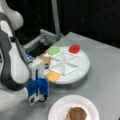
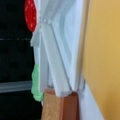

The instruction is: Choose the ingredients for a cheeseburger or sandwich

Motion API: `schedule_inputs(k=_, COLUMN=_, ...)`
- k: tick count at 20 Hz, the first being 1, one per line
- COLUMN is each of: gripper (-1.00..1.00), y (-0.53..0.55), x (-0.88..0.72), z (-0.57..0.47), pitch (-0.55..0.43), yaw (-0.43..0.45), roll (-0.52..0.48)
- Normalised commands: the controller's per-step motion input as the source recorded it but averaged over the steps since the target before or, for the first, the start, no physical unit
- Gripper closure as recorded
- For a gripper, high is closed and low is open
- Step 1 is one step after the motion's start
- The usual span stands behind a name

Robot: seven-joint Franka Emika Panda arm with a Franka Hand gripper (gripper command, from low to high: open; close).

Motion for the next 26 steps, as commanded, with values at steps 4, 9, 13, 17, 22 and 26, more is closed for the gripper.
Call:
schedule_inputs(k=4, gripper=-1.00, y=-0.30, x=0.28, z=-0.23, pitch=-0.107, yaw=0.120, roll=0.266)
schedule_inputs(k=9, gripper=-1.00, y=-0.28, x=0.28, z=-0.21, pitch=-0.108, yaw=0.137, roll=0.266)
schedule_inputs(k=13, gripper=-1.00, y=-0.23, x=0.30, z=-0.21, pitch=-0.121, yaw=0.136, roll=0.260)
schedule_inputs(k=17, gripper=-1.00, y=-0.20, x=0.32, z=-0.21, pitch=-0.122, yaw=0.128, roll=0.260)
schedule_inputs(k=22, gripper=-1.00, y=-0.19, x=0.36, z=-0.21, pitch=-0.124, yaw=0.112, roll=0.255)
schedule_inputs(k=26, gripper=-1.00, y=-0.20, x=0.40, z=-0.21, pitch=-0.121, yaw=0.100, roll=0.253)
